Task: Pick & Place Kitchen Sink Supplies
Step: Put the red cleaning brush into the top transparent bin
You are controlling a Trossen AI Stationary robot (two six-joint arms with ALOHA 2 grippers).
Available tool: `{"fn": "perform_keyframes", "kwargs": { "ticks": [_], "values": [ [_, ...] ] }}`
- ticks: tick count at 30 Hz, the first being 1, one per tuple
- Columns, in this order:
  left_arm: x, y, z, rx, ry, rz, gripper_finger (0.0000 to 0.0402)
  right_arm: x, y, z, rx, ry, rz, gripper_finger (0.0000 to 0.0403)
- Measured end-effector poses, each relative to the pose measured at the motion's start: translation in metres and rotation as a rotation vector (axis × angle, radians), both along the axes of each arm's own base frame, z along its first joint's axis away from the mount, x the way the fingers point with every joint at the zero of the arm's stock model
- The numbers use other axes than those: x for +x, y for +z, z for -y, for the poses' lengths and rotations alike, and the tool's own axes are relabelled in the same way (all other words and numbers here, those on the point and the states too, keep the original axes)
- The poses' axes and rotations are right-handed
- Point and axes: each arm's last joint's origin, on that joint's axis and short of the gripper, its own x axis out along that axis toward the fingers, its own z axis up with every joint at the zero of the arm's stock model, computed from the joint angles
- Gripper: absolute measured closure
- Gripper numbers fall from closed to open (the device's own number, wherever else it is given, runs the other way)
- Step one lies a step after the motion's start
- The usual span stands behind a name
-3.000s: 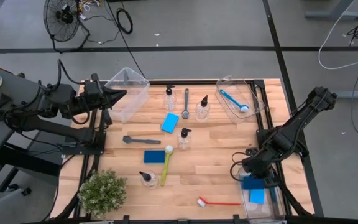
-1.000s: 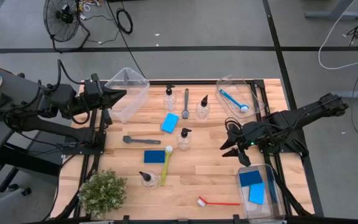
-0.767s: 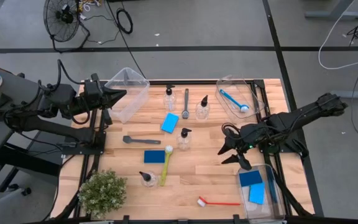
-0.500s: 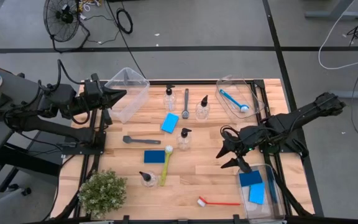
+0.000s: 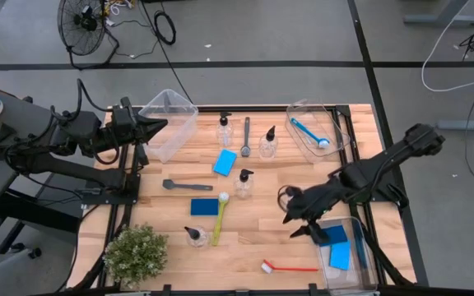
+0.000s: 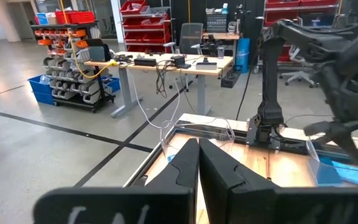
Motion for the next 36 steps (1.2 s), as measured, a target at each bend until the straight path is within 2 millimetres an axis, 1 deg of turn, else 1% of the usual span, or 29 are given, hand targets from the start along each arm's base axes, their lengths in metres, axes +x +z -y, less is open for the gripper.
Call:
{"fn": "perform_keyframes", "kwargs": {
  "ticks": [7,12,16,20,24,29,36],
  "values": [
    [0.000,-0.001,0.000,0.001,0.000,-0.011,0.0385,0.020,-0.010,-0.031,-0.023,-0.042,-0.088,0.0181],
    [0.000,-0.002,0.000,0.001,0.000,-0.021,0.0385,0.036,-0.018,-0.059,-0.034,-0.015,-0.121,0.0181],
    [0.000,-0.002,0.000,0.001,0.000,-0.021,0.0385,0.045,-0.030,-0.081,-0.031,-0.016,-0.170,0.0181],
    [0.000,-0.002,0.000,0.001,0.000,-0.021,0.0385,0.047,-0.044,-0.099,-0.023,-0.040,-0.221,0.0181],
    [0.000,-0.002,0.000,0.001,-0.001,-0.021,0.0385,0.047,-0.059,-0.109,-0.031,-0.061,-0.274,0.0181],
    [0.000,-0.002,0.000,0.001,0.000,-0.022,0.0385,0.048,-0.075,-0.120,-0.067,-0.078,-0.293,0.0181],
    [0.000,-0.002,0.000,0.001,0.000,-0.021,0.0385,0.053,-0.103,-0.128,-0.144,-0.138,-0.317,0.0181]
  ]
}}
